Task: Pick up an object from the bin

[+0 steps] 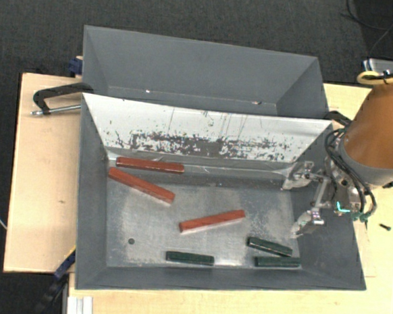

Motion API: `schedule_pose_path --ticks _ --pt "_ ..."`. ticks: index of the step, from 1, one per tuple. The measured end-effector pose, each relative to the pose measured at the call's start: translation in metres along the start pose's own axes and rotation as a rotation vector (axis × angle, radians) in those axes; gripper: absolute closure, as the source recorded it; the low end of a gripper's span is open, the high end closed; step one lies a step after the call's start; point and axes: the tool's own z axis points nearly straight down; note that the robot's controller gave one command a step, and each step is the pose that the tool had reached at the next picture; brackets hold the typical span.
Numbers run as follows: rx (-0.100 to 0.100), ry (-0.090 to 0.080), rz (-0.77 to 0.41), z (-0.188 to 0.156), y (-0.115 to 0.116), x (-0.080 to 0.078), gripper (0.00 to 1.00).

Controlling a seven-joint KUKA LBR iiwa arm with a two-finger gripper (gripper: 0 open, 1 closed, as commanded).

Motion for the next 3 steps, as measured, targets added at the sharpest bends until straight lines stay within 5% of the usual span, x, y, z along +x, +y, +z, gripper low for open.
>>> schedule_pose_path --ticks 1,3 --pt "0.001 -0.008 -0.002 -0.004 0.000 -0.002 0.00" --pt "0.000 -0.012 0.087 0.126 0.034 -0.004 0.00"
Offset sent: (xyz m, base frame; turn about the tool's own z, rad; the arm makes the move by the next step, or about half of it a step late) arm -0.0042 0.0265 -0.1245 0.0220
